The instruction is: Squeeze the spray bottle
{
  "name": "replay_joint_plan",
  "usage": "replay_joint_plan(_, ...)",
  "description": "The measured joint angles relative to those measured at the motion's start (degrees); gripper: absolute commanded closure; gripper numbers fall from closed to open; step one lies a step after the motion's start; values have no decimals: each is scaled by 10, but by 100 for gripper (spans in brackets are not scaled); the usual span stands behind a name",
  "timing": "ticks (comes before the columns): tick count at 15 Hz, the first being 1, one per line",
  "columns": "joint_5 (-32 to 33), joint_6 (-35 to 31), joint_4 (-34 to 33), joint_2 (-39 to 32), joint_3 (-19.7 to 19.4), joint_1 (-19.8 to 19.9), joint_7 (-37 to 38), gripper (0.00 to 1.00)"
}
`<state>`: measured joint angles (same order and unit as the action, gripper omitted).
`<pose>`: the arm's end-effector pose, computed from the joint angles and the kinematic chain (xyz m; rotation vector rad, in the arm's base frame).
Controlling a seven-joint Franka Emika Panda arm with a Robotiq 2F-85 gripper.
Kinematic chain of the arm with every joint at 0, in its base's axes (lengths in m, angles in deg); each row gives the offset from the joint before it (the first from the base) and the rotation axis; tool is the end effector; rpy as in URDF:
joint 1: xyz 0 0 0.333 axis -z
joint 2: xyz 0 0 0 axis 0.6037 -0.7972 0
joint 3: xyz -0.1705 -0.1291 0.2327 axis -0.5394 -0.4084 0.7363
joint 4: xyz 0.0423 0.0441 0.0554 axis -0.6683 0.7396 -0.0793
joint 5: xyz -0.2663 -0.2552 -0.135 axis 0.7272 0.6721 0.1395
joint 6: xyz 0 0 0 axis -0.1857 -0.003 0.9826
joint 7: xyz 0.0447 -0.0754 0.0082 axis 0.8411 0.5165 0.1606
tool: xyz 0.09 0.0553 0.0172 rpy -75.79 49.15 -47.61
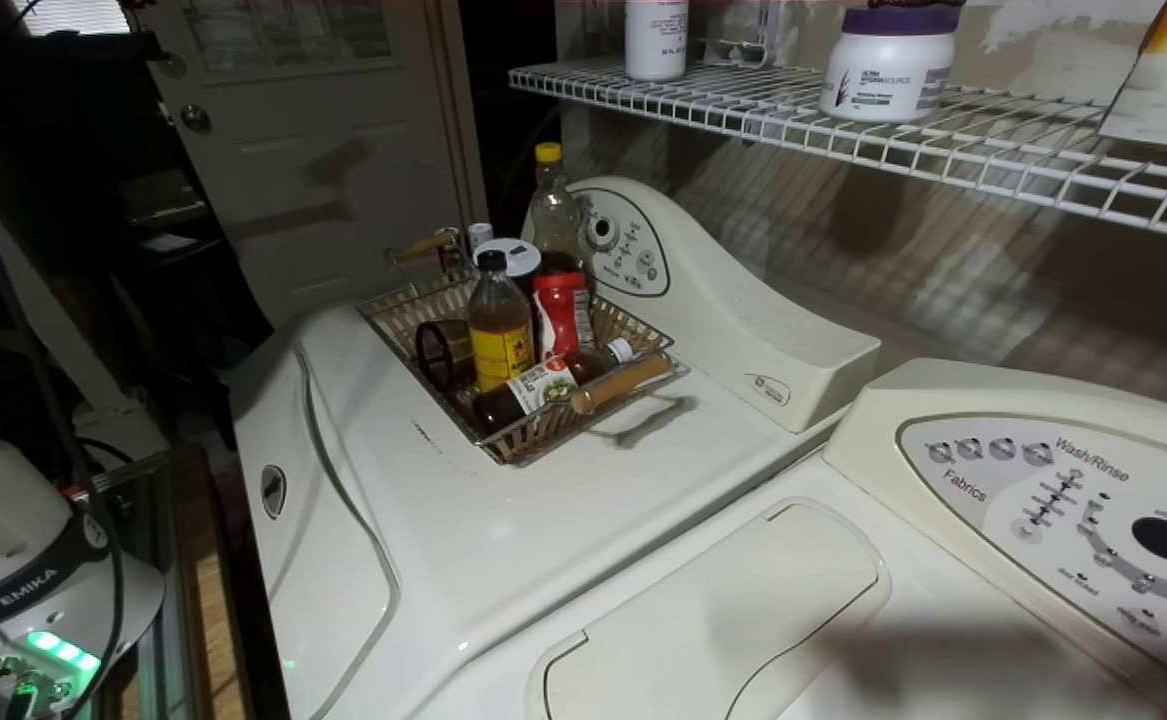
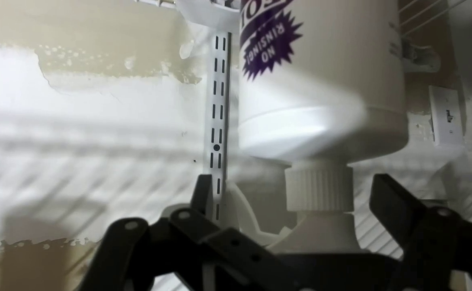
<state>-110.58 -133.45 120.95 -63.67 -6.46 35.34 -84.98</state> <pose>0.7057 0.0206 0.7224 -2.5593 -0.4519 -1.5286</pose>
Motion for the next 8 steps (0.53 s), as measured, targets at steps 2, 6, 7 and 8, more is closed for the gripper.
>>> replay_joint_plan(2,0,0,-2,-1,1,0,6,0)
replay_joint_plan(6,0,2,-3,-1,1,0,12,0)
replay_joint_plan(7,0,3,-3,-1,1,0,13,0)
replay_joint_plan(8,0,3,-3,-1,2,0,14,0)
